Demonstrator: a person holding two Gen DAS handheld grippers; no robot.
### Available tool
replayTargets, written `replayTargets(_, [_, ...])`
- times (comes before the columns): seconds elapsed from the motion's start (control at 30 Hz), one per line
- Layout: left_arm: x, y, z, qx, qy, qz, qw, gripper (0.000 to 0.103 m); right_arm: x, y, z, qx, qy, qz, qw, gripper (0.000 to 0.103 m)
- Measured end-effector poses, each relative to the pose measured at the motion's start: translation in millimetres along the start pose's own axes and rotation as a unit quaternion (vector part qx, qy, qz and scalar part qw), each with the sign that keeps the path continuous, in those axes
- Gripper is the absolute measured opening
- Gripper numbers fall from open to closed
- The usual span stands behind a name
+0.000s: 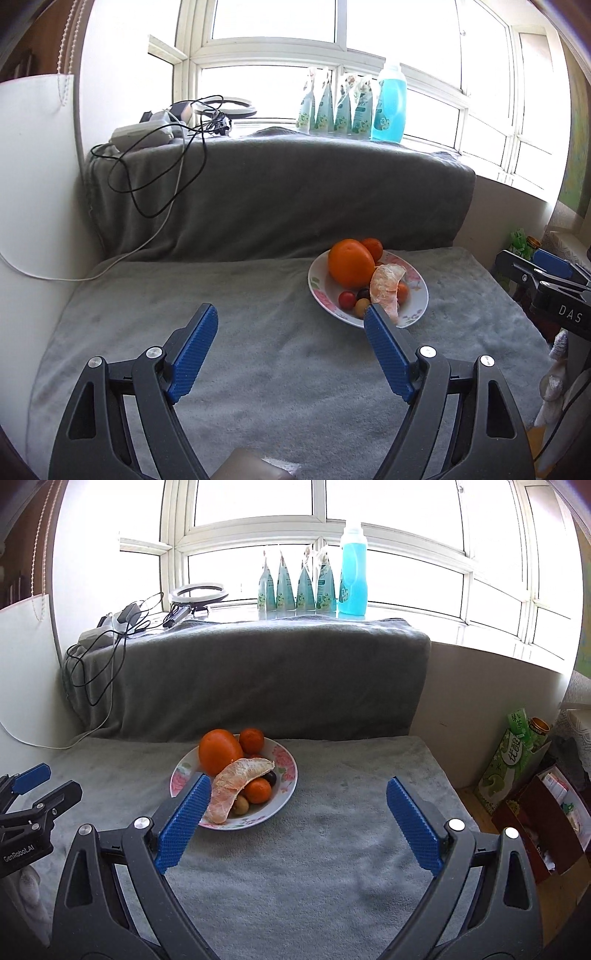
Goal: Organize fruits
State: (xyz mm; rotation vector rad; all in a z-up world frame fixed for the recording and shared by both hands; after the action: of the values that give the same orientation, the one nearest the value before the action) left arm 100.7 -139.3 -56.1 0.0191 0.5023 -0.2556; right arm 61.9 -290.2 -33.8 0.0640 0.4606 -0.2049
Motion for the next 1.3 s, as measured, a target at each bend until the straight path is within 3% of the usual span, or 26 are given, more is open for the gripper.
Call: replayTargets(1.3, [-8,2,0,-0.016,-0.001,0.012,0.9998,0.082,-5,5,-8,0.000,0.011,0.006,1.000,0.098])
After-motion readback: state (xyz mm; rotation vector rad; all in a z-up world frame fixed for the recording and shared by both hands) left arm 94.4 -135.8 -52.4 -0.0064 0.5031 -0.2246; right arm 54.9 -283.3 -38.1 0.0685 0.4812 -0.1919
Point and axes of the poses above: each gripper's, at about its wrist camera, not at the fingertips, and x roughly the way its jaws point, y to its left, z to its top, the point moved 8 cm from there along x, roughly the way its jaws point, and after that the axes turned 4 degrees about -y, right-handed, at the moved point
